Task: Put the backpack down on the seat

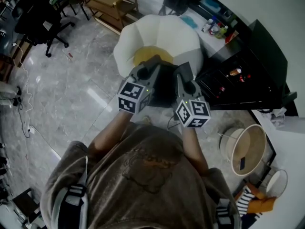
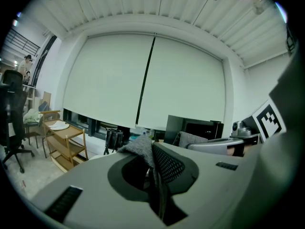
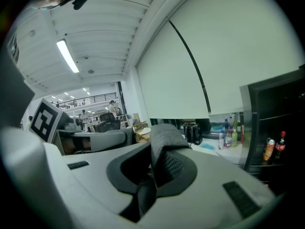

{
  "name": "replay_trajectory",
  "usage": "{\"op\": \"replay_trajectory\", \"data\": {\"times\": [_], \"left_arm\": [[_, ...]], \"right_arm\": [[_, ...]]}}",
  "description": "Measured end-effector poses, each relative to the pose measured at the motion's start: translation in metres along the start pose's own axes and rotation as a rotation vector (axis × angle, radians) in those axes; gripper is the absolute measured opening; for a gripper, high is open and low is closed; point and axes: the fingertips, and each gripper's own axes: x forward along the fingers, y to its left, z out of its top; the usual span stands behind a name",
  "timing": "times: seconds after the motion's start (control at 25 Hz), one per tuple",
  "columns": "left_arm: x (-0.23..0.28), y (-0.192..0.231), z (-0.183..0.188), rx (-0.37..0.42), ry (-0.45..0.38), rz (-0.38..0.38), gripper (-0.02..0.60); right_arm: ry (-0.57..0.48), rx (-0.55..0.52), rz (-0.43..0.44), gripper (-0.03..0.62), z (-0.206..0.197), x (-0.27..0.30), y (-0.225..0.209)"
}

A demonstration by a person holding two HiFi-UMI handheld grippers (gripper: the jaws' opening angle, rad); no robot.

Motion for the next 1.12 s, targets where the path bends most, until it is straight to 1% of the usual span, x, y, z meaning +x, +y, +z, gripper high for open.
{"op": "replay_trajectory", "data": {"times": [0.44, 0.6, 0.8, 1.0, 1.12], "left_arm": [[0.079, 0.021, 0.004, -0.046, 0.021, 0.067, 0.028], [0.115, 0.03, 0.008, -0.039, 0.024, 0.095, 0.028], [0.156, 0.04, 0.014, -0.062, 0.015, 0.135, 0.028], [0.19, 0.054, 0.026, -0.073, -0.01, 0.189, 0.028], [0.206, 0.065, 0.034, -0.076, -0.022, 0.208, 0.028]], "right_arm": [[0.053, 0.023, 0.084, 0.028, 0.01, 0.058, -0.059], [0.077, 0.027, 0.118, 0.028, 0.017, 0.083, -0.085], [0.105, -0.016, 0.17, 0.028, 0.027, 0.113, -0.109], [0.11, -0.051, 0.222, 0.028, 0.043, 0.139, -0.132], [0.102, -0.067, 0.232, 0.028, 0.052, 0.154, -0.146]]}}
